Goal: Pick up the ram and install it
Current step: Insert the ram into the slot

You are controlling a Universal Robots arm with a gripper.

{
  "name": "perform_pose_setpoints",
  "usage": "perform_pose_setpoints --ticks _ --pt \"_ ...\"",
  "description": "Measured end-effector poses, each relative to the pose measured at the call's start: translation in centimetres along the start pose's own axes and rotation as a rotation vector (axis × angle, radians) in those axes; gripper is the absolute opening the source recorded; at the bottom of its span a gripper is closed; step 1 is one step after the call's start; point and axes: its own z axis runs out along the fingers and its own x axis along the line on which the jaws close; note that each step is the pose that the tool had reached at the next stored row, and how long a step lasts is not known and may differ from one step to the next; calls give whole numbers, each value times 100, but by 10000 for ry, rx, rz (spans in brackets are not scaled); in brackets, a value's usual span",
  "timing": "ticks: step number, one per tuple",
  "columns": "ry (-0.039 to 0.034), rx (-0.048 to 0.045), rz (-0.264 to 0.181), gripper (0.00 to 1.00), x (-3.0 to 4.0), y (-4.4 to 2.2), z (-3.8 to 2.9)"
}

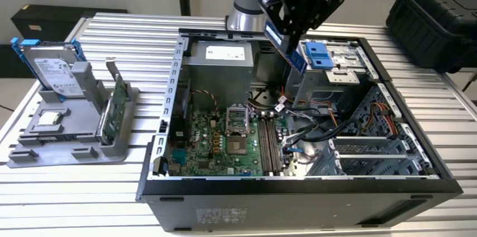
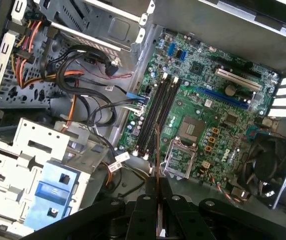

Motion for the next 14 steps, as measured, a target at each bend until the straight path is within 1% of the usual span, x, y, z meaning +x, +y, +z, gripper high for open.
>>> perform_pose_setpoints --ticks 14 --pt "3 26 1083 0 0 0 0"
